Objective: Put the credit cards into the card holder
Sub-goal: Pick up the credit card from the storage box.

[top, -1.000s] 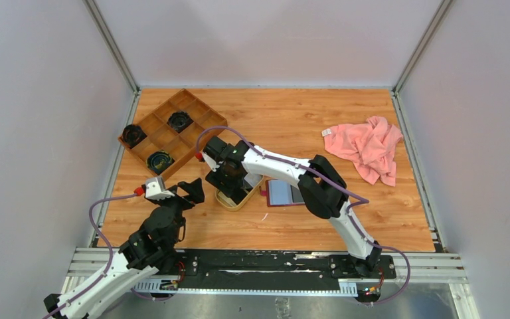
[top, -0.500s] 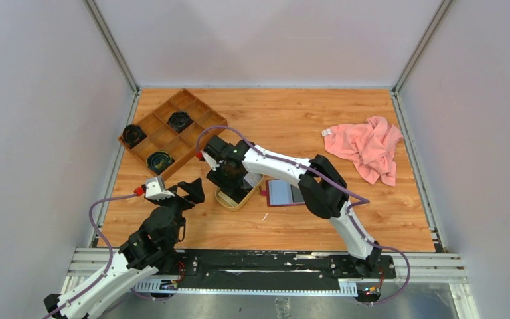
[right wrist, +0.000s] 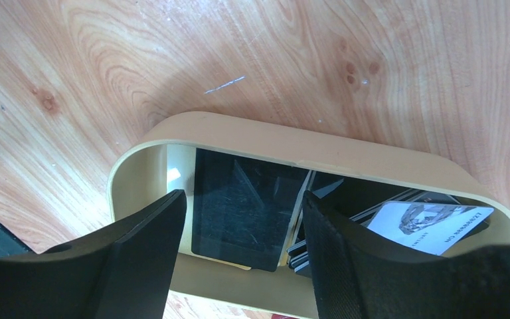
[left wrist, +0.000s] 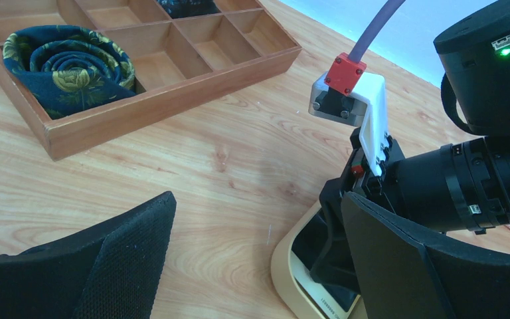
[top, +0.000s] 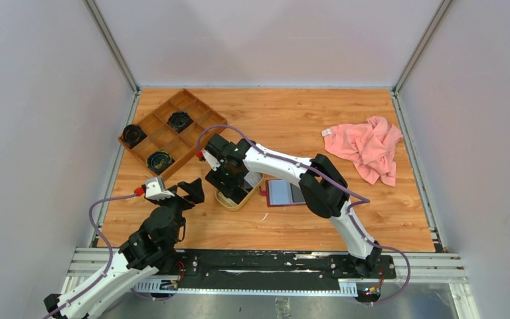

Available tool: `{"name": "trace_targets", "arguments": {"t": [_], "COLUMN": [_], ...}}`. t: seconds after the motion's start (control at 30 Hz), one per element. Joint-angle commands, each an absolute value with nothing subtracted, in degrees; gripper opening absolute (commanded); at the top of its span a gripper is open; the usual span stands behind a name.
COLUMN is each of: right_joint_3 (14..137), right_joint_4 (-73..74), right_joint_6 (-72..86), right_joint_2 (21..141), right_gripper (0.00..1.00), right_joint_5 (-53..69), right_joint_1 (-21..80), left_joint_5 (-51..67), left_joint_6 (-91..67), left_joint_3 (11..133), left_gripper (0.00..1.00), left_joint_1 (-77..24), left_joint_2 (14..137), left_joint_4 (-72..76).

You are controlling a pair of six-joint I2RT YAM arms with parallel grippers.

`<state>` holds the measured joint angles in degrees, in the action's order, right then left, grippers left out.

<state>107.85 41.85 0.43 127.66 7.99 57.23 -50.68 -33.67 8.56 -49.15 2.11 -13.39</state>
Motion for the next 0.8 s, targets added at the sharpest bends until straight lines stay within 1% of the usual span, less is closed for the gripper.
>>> {"name": "trace_targets", "arguments": {"t": [0.0, 0.23, 0.43, 0.57, 0.77], "right_joint_3": [107.9, 107.0, 106.0, 106.0, 106.2], "right_joint_4": [43.9, 44.2, 44.2, 44.3, 44.2], "right_joint_6": [0.2, 0.2, -1.8, -2.0, -2.5], "right_joint_2": [127.2, 129.3, 130.4, 130.4, 129.3], "right_gripper": [0.69, 0.71, 0.69, 0.65, 0.52], "right_joint_5": [10.2, 9.6, 7.2, 6.5, 7.0], "right_joint_1": [56.8, 57.2, 58.3, 58.3, 58.1], "left_joint_5": [-53.1, -53.2, -53.2, -53.2, -53.2], "left_joint_6": [-34.9, -34.9, -34.9, -34.9, -35.0], "left_joint_3": [7.6, 7.6, 7.7, 7.6, 7.6], "left_gripper": [1.00, 1.00, 1.00, 1.00, 1.00], "left_joint_1": [-49.0, -49.0, -49.0, -49.0, -49.0], "left_joint_2": [1.5, 1.5, 1.5, 1.3, 1.2], "left_joint_4": [-13.1, -13.2, -13.3, -13.4, -13.5]}}
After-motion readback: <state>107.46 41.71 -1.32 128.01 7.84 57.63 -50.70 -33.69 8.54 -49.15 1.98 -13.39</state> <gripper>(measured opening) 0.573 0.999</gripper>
